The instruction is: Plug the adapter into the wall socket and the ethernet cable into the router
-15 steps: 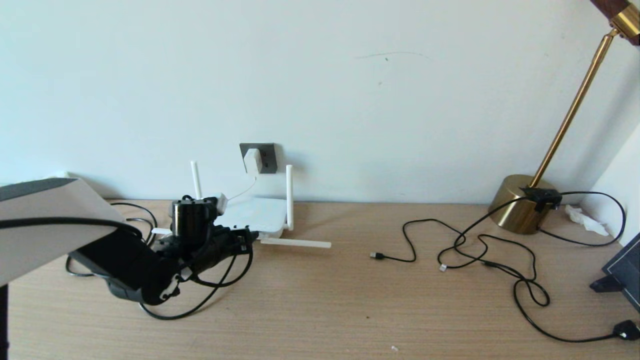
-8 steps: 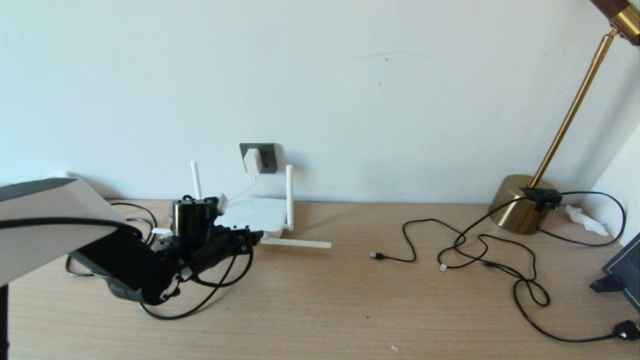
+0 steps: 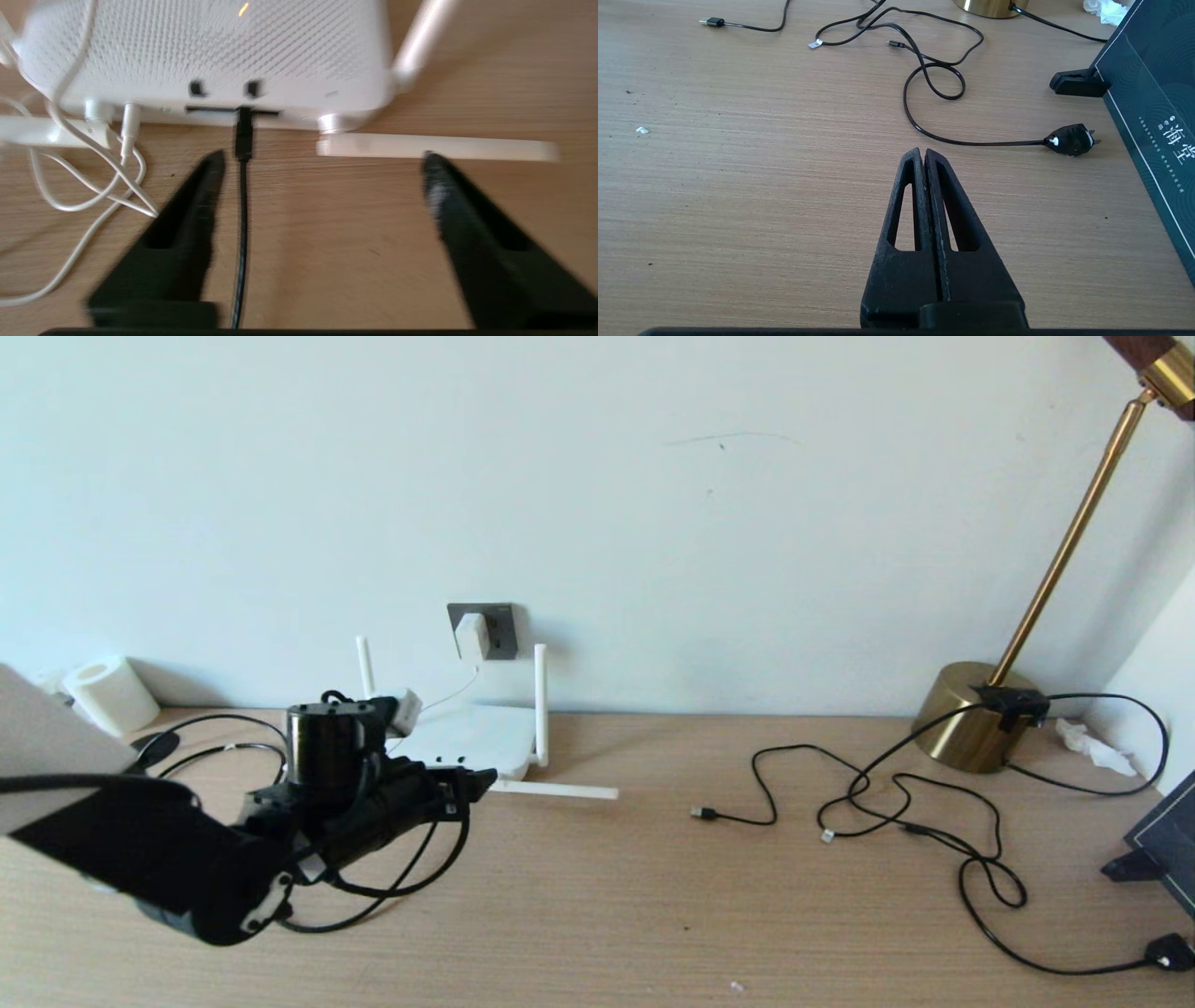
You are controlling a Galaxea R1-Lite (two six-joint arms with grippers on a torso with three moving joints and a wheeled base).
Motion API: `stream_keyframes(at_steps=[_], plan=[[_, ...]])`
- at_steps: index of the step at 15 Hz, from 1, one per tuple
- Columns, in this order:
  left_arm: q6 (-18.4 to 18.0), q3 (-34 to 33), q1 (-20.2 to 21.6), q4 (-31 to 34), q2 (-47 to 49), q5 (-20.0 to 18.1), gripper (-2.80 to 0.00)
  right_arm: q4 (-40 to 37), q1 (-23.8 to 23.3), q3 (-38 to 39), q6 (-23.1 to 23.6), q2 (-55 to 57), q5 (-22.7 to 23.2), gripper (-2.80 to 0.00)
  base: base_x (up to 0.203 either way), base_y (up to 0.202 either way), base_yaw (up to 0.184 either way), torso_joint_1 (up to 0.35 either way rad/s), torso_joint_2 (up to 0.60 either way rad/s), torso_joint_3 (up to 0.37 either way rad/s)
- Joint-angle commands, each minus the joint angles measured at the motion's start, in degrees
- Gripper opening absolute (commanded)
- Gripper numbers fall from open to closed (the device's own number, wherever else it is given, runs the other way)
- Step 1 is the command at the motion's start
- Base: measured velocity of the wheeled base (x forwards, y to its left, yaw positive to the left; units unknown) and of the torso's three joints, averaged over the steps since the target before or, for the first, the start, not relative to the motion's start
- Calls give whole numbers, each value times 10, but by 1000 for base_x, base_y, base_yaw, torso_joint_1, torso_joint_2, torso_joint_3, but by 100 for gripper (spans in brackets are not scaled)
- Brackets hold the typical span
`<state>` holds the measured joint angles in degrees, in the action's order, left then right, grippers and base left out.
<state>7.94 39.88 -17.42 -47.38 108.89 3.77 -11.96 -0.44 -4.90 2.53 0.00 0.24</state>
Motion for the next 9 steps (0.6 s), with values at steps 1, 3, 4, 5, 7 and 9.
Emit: stream_keyframes(at_steps=[1, 3, 4, 5, 7, 9], plan=[[-3, -12, -13, 16, -92, 4, -280, -1, 0, 0, 0, 1, 0, -280, 0, 0, 0, 0, 0, 0], [-10, -17, -23, 65, -179, 16, -280, -1, 0, 1, 0, 1, 0, -280, 0, 0, 0, 0, 0, 0], [-16, -22, -26, 96, -230, 20, -280, -1, 0, 0, 0, 1, 0, -280, 0, 0, 0, 0, 0, 0], [-22, -27, -28, 128, -281, 25, -280, -1, 0, 0, 0, 1, 0, -280, 0, 0, 0, 0, 0, 0], [-33, -37, -30, 200, -385, 47, -280, -1, 0, 0, 0, 1, 0, -280, 0, 0, 0, 0, 0, 0], [-39, -51, -29, 278, -490, 101, -280, -1, 0, 0, 0, 1, 0, -280, 0, 0, 0, 0, 0, 0]])
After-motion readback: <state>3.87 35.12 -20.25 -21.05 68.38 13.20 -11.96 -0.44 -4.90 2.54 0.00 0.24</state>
